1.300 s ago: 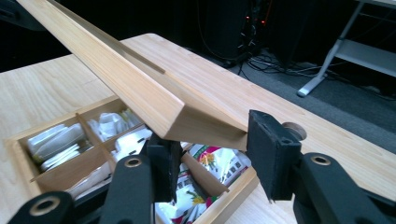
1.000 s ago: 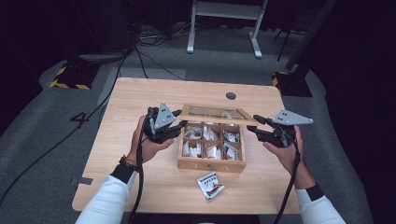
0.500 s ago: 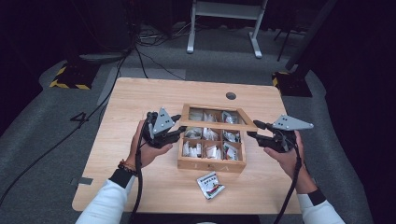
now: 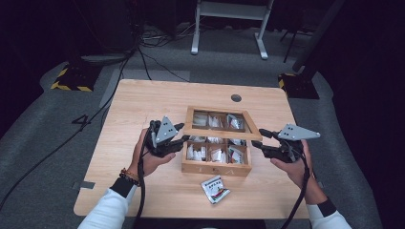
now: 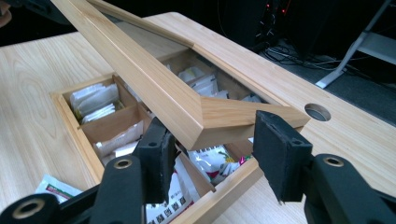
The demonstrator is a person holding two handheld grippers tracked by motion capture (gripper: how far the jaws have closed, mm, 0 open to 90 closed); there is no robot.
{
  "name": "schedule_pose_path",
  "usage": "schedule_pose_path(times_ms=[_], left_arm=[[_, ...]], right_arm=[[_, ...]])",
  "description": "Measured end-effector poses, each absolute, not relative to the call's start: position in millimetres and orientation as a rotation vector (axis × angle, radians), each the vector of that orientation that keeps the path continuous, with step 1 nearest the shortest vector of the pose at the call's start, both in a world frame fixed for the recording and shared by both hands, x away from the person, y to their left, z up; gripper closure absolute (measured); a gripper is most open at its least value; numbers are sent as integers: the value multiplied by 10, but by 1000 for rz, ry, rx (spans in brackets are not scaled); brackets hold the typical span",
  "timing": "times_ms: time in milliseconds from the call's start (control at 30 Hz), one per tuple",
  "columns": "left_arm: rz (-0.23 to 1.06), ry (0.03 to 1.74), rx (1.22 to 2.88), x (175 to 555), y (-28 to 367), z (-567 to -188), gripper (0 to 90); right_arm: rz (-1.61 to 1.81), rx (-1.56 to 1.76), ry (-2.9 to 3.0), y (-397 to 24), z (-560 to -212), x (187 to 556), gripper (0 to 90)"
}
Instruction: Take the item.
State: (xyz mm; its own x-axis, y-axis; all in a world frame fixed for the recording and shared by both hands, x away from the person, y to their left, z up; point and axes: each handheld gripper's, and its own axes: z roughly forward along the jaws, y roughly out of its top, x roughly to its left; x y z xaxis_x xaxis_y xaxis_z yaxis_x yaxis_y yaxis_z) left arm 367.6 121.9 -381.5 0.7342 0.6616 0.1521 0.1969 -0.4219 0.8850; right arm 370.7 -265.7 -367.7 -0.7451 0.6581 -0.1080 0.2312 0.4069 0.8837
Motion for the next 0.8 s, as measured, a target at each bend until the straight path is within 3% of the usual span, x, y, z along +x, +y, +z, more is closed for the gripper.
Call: schedule_pose_path(times_ms=[800], left_arm=[[494,657,2049,3552,1265,-4056,544]], right_arm=[[1225,749,2327,-2644,-3897,3563,433]])
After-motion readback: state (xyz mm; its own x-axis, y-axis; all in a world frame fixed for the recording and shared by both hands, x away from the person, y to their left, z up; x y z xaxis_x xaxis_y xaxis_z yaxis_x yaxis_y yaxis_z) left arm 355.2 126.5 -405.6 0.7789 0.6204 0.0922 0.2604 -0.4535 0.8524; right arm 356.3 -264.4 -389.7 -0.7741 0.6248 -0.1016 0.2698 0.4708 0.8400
